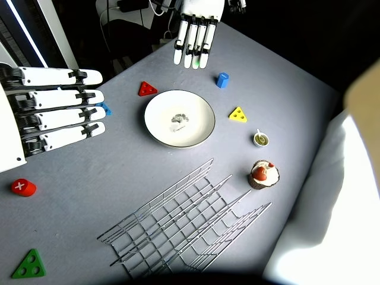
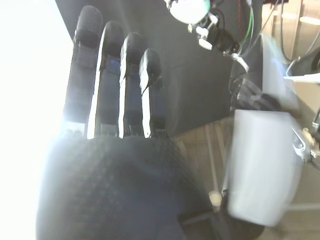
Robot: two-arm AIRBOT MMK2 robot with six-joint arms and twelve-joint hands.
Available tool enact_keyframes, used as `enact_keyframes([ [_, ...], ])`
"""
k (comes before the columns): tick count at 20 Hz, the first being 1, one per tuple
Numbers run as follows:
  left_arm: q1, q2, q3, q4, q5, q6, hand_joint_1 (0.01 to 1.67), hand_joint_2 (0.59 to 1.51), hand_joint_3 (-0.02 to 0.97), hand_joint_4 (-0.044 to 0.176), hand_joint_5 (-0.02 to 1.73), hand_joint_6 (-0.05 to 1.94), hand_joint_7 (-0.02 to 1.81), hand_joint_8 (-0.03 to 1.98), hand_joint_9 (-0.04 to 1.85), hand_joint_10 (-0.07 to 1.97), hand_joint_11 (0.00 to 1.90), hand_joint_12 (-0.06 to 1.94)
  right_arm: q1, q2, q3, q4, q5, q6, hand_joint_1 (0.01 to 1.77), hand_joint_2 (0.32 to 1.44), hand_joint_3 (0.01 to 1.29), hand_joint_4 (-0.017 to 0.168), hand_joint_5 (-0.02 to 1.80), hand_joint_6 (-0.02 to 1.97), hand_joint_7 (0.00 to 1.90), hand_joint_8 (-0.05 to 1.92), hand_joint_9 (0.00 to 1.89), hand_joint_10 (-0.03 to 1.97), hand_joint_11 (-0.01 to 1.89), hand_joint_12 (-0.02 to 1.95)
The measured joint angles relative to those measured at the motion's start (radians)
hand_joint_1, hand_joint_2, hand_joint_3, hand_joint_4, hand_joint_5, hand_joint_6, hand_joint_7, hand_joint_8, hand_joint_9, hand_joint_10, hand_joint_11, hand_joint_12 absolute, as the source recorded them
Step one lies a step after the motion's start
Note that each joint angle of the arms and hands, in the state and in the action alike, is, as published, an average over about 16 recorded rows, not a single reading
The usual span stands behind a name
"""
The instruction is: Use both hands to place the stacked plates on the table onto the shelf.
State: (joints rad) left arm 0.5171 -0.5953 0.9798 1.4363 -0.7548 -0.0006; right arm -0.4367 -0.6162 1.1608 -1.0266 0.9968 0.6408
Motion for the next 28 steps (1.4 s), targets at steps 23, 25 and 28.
enact_keyframes([
  [23,0.004,-0.004,0.045,-0.046,-0.132,0.001,0.13,0.878,0.004,0.006,0.03,0.02,0.04,0.00,0.03,0.00,0.04,0.02,0.015,-0.056,-0.002,-0.104,-0.172,0.003,0.04,0.92,0.02,-0.006,0.05,0.01,0.06,0.01,0.06,0.02,0.07,0.03],
  [25,0.006,-0.005,0.057,-0.069,-0.148,0.001,0.13,0.879,0.004,0.006,0.03,0.02,0.04,0.00,0.03,0.00,0.04,0.02,0.011,-0.063,0.003,-0.093,-0.177,-0.009,0.04,0.92,0.02,-0.006,0.06,0.01,0.07,0.01,0.06,0.02,0.07,0.03],
  [28,0.008,-0.007,0.069,-0.098,-0.168,0.001,0.12,0.883,0.004,0.004,0.03,0.02,0.03,0.00,0.03,0.00,0.05,0.01,0.005,-0.065,0.006,-0.071,-0.174,-0.046,0.03,0.92,0.02,-0.006,0.06,0.01,0.07,0.01,0.06,0.02,0.07,0.03],
])
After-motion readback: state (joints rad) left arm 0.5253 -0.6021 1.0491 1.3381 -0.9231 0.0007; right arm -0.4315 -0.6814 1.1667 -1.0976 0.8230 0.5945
